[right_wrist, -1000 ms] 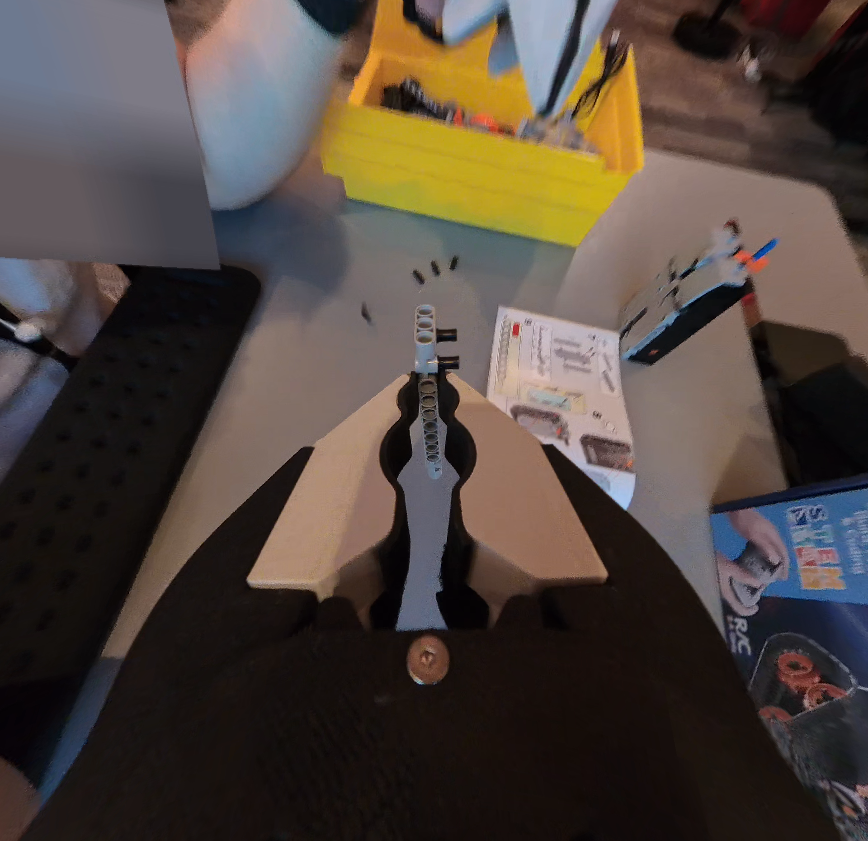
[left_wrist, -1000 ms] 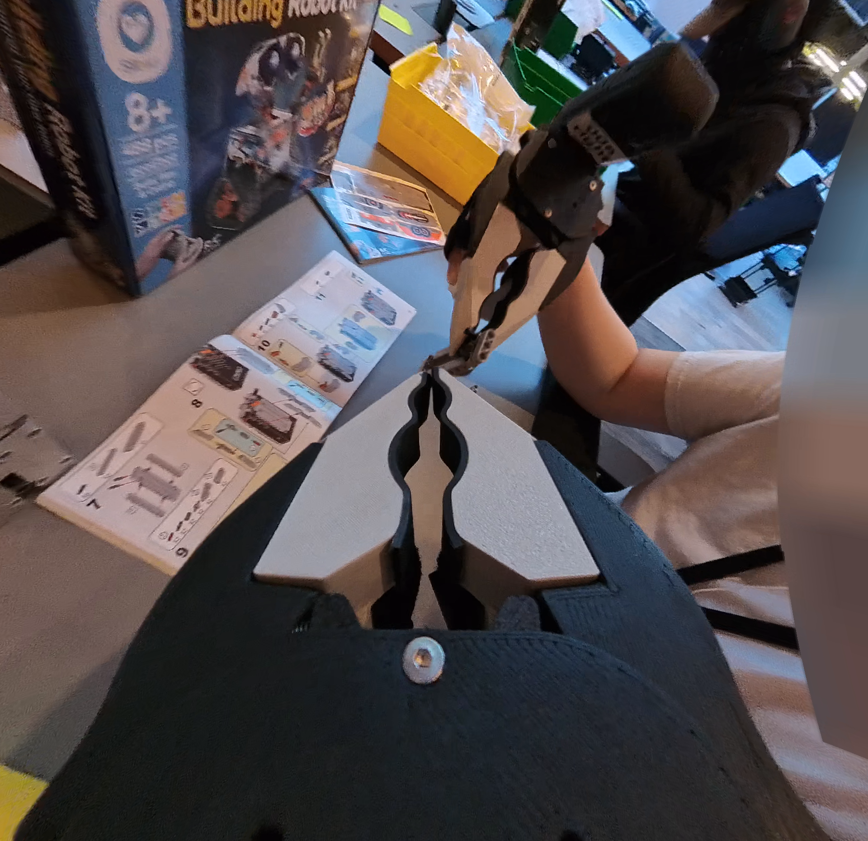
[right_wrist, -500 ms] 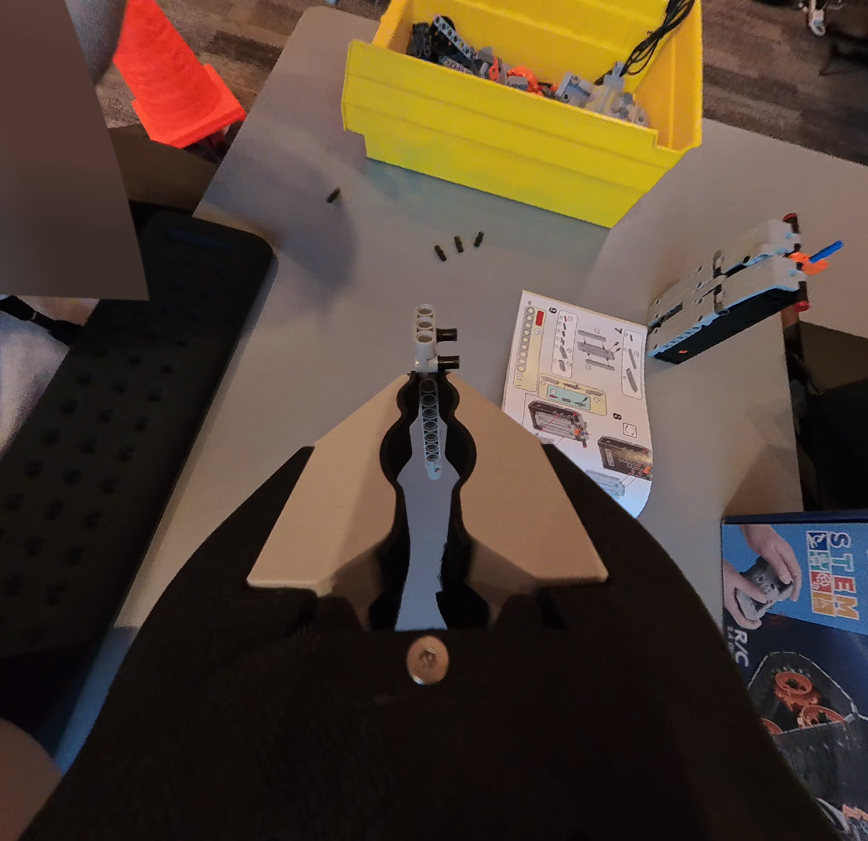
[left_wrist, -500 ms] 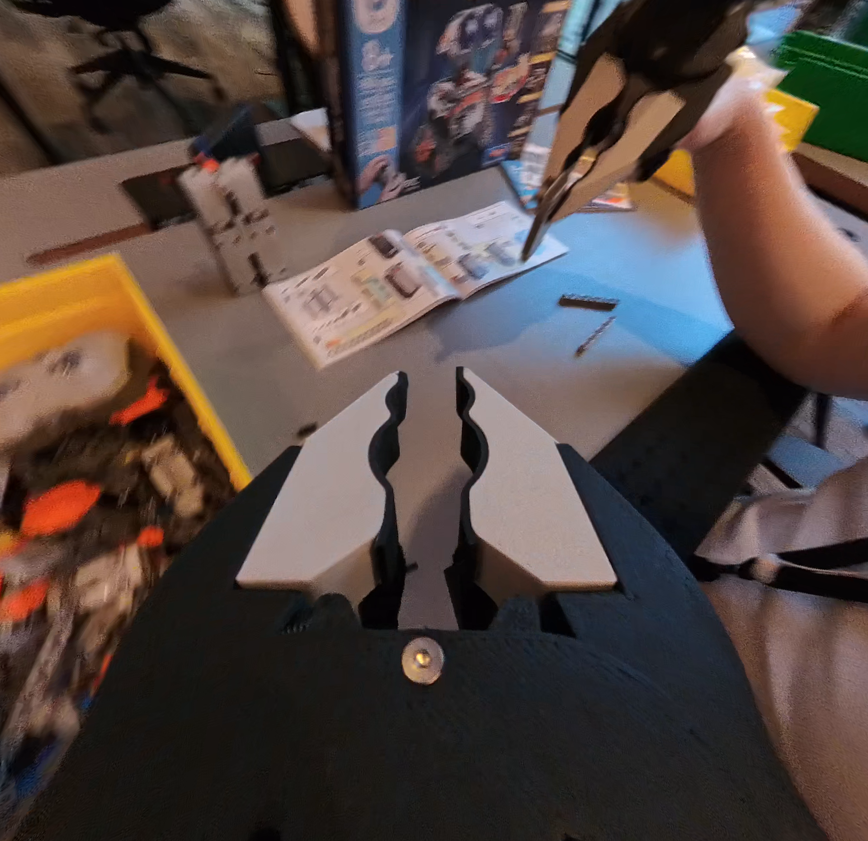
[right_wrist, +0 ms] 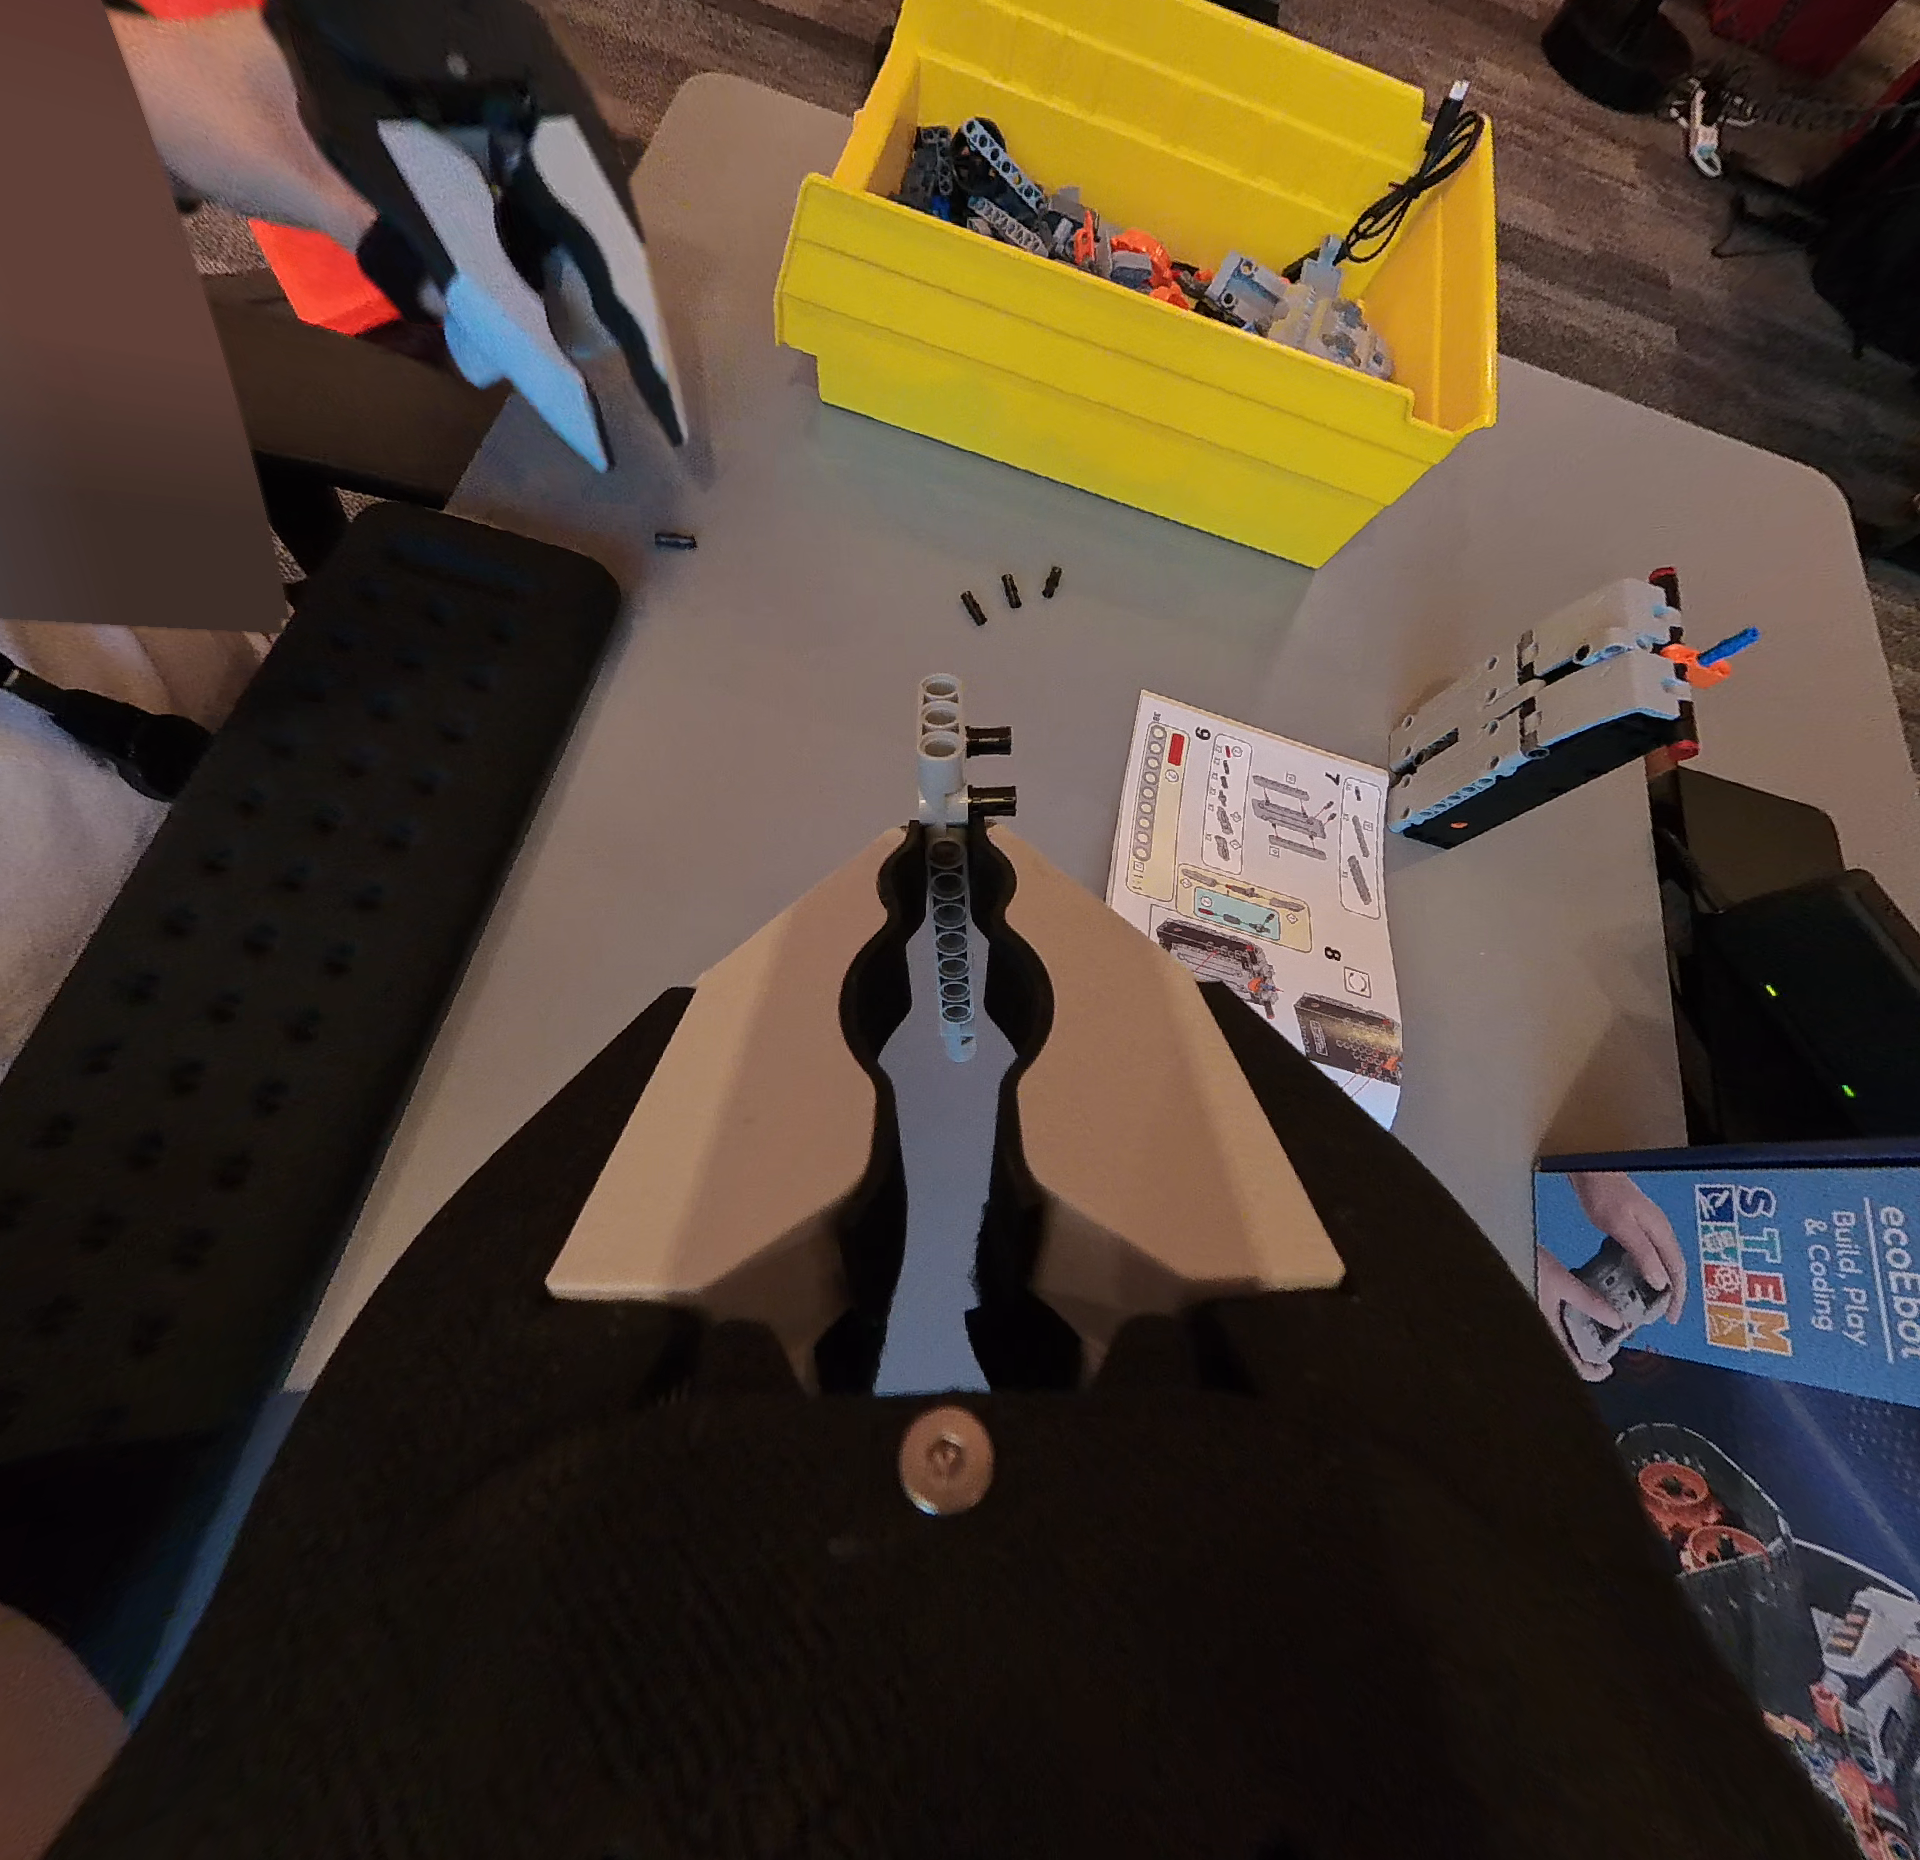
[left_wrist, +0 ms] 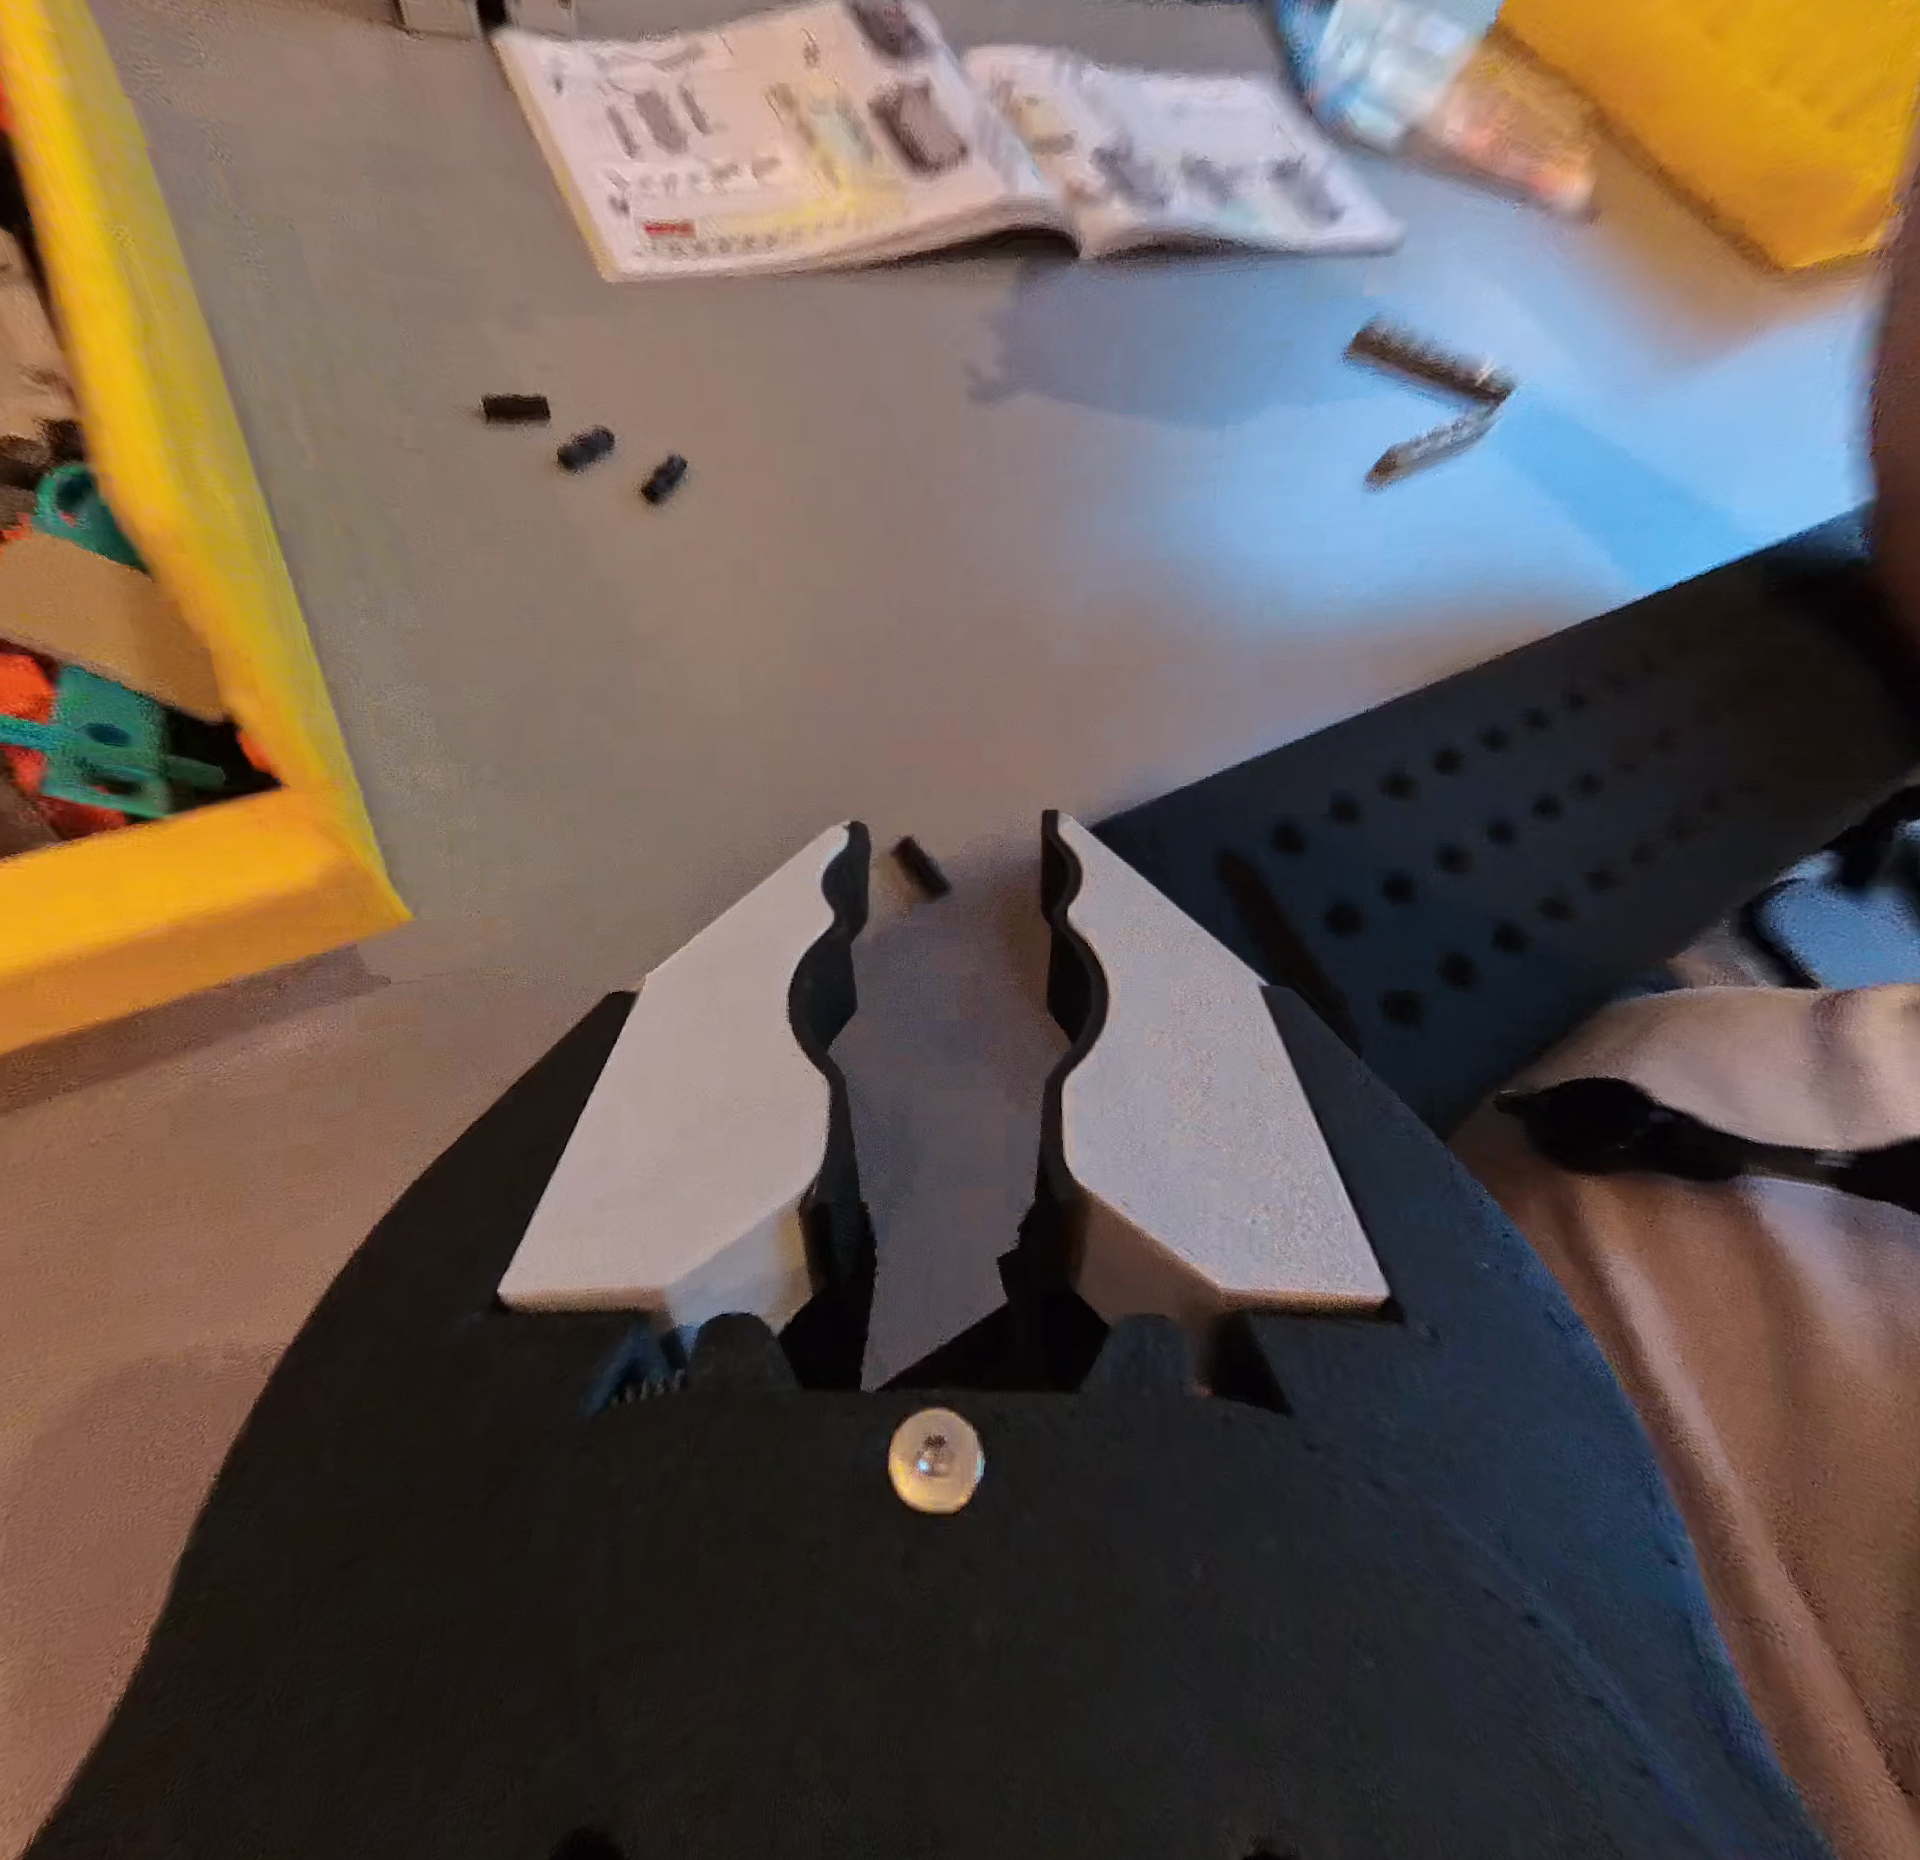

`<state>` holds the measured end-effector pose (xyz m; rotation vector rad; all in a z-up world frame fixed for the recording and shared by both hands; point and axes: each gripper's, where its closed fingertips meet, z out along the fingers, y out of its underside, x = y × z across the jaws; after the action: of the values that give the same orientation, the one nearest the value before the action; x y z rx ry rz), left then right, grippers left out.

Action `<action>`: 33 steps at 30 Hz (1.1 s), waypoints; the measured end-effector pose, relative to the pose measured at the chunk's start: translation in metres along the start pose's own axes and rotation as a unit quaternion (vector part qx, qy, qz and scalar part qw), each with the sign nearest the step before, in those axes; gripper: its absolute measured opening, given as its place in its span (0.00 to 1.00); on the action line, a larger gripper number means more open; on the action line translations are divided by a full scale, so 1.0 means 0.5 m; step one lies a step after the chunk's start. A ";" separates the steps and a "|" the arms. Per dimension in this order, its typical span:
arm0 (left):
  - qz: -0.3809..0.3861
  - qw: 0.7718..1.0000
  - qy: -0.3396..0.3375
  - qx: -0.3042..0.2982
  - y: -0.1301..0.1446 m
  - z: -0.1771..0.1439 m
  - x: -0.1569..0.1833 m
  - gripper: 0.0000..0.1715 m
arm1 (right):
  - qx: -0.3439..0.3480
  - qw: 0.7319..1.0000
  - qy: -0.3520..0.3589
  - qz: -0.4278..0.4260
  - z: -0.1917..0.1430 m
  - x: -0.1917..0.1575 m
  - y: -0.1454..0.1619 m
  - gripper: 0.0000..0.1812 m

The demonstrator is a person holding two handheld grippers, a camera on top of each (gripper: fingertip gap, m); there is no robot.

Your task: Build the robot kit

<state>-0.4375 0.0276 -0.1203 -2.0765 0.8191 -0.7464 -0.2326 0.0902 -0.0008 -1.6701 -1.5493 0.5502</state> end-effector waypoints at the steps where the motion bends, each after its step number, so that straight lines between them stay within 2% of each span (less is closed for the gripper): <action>1: 0.018 0.999 -0.030 -0.013 0.016 0.012 -0.005 0.18 | 0.000 1.000 0.001 0.000 -0.002 0.000 0.000 0.03; 4: 0.041 0.994 -0.094 -0.035 0.038 0.039 -0.017 0.18 | 0.002 1.000 0.005 -0.001 -0.008 0.000 -0.002 0.03; 9: -0.009 0.996 -0.085 -0.040 0.040 0.072 -0.001 0.21 | 0.000 1.000 0.013 -0.004 -0.019 0.000 -0.002 0.04; 13: -0.026 0.994 -0.098 -0.043 0.036 0.079 -0.002 0.20 | 0.000 1.000 0.019 -0.007 -0.027 0.001 -0.004 0.04; 19: 0.033 0.986 -0.147 -0.074 0.050 0.064 -0.021 0.17 | 0.003 1.000 0.021 -0.013 -0.033 -0.002 -0.008 0.04; 24: 0.023 0.986 -0.151 -0.069 0.054 0.054 -0.030 0.16 | 0.000 1.000 0.021 -0.014 -0.032 -0.004 -0.008 0.04; 28: 0.046 0.985 -0.153 -0.064 0.053 0.057 -0.025 0.15 | -0.002 1.000 0.020 -0.014 -0.030 -0.005 -0.007 0.04; 33: 0.064 0.984 -0.157 -0.053 0.045 0.063 -0.012 0.09 | -0.009 1.000 0.020 -0.014 -0.028 -0.005 -0.002 0.04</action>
<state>-0.4250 0.0347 -0.1568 -2.1413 0.8171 -0.2991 -0.2231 0.0843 0.0081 -1.6604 -1.5498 0.4863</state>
